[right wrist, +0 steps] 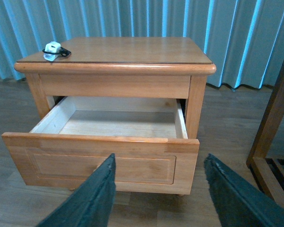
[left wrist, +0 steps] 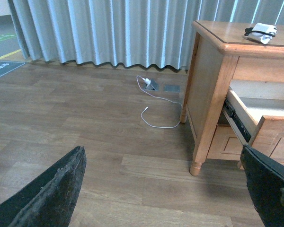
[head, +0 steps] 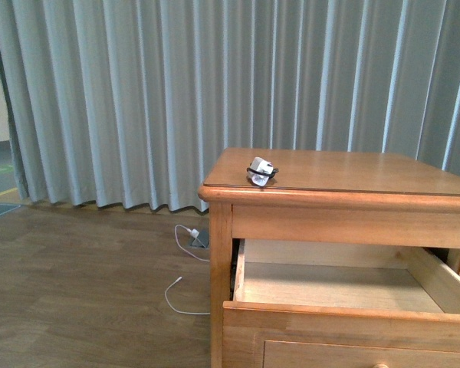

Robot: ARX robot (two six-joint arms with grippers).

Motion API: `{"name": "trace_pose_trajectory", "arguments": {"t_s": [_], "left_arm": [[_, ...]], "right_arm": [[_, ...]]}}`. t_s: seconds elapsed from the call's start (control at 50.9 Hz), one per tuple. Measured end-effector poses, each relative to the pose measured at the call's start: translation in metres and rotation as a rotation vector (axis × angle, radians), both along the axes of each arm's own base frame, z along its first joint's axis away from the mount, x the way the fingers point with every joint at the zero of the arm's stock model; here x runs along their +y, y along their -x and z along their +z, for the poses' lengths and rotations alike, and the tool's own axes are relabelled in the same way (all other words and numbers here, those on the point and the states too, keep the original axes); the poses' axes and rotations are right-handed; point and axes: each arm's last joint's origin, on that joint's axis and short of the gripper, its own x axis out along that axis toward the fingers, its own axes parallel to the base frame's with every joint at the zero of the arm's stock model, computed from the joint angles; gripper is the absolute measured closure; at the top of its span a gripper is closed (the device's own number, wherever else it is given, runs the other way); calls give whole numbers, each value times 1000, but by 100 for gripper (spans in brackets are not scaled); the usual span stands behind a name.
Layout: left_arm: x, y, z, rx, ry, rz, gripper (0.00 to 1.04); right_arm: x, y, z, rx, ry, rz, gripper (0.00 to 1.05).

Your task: Put charger into drawer

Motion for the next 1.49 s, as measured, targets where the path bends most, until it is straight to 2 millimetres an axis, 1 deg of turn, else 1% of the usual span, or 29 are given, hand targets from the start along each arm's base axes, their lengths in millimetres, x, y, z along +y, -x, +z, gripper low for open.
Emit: {"name": "trace_pose_trajectory", "arguments": {"t_s": [0.177, 0.255, 0.845, 0.884, 0.923, 0.982, 1.178, 1.375, 1.493], "left_arm": [[0, 0, 0, 0, 0, 0, 6], [0, 0, 0, 0, 0, 0, 6], [0, 0, 0, 0, 0, 0, 6], [-1, -1, -2, 73, 18, -29, 6], [-3, -5, -3, 138, 26, -57, 6], [-6, -12, -1, 163, 27, -89, 6], [-21, -46, 29, 155, 31, -179, 6], [-35, -96, 55, 170, 44, -163, 6], [-49, -132, 76, 163, 50, -141, 6]], "right_arm": [[0, 0, 0, 0, 0, 0, 6], [0, 0, 0, 0, 0, -1, 9], [0, 0, 0, 0, 0, -2, 8], [0, 0, 0, 0, 0, -2, 8], [0, 0, 0, 0, 0, -2, 8], [0, 0, 0, 0, 0, -2, 8], [0, 0, 0, 0, 0, -2, 8], [0, 0, 0, 0, 0, -2, 8], [0, 0, 0, 0, 0, -2, 8]]}}
